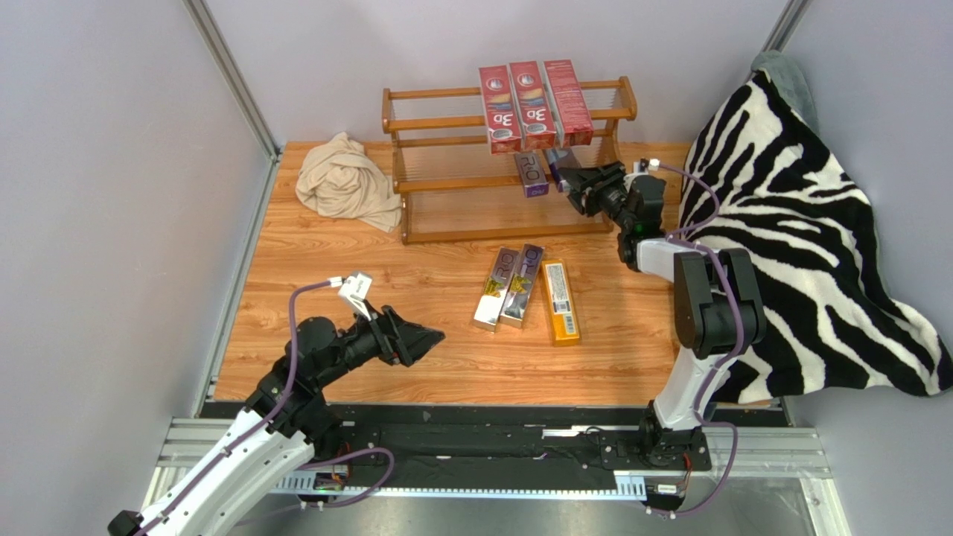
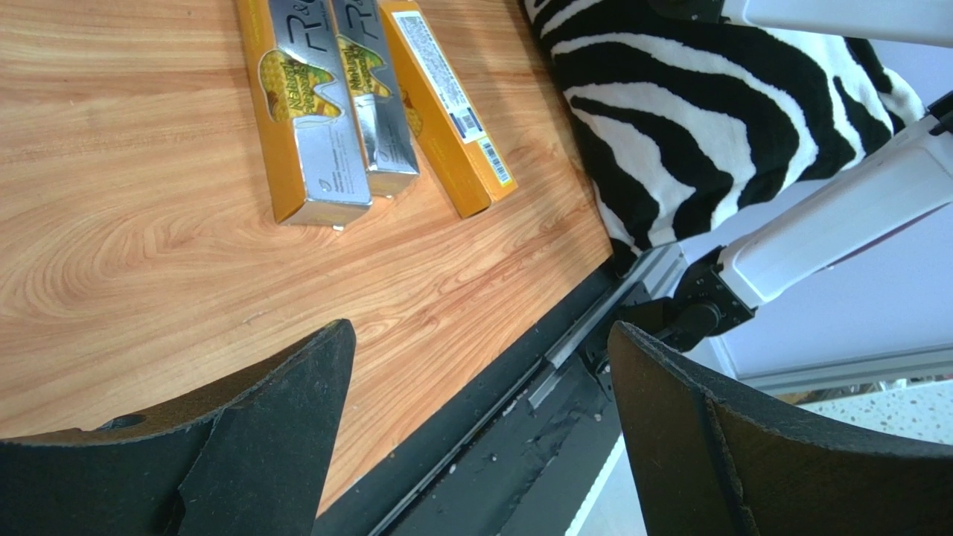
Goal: Place and organize the toothpastes onto the shelf
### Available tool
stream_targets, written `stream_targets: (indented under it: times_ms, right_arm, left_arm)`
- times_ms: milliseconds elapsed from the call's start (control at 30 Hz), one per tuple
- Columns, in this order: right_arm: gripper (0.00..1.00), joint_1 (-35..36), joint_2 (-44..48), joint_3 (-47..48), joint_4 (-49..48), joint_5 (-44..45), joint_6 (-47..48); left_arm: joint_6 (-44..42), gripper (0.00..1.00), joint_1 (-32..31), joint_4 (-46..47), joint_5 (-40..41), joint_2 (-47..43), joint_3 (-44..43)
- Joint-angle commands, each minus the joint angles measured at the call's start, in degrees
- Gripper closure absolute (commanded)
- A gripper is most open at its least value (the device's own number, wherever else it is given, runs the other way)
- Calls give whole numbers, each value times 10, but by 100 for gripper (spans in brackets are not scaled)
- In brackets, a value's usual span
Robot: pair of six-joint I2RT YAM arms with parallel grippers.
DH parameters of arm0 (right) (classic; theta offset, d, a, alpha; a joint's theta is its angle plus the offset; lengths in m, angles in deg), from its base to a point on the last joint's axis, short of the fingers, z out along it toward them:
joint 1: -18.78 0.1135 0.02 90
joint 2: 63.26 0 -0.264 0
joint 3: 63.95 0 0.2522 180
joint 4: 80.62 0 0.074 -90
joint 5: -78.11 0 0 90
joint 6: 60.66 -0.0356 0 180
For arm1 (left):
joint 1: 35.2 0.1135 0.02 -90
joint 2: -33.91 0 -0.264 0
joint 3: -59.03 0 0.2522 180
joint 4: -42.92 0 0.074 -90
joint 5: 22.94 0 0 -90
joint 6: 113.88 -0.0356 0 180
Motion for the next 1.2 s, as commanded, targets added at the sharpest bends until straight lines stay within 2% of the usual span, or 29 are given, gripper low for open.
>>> stream_targets:
  times_ms: [0,200,333,533,1167]
  right_arm:
    - [60,15,-4,26,-19,22,-12]
    - [46,20,5,30,8,37,-3]
    - [32,23,8,28,12,37,-2]
    - [20,23,21,7,-2,38,3]
    - [6,22,95,-132,-167,33,-43]
  left_arm:
    - [6,8,0,1,-5,-8,-3]
    - [11,8,-1,-1,-5,-24,4]
    - [13,8,-1,-2,-5,-27,7]
    - [11,8,0,-5,-7,-31,8]
    - [-14,7,-1,-19,-3,-45,8]
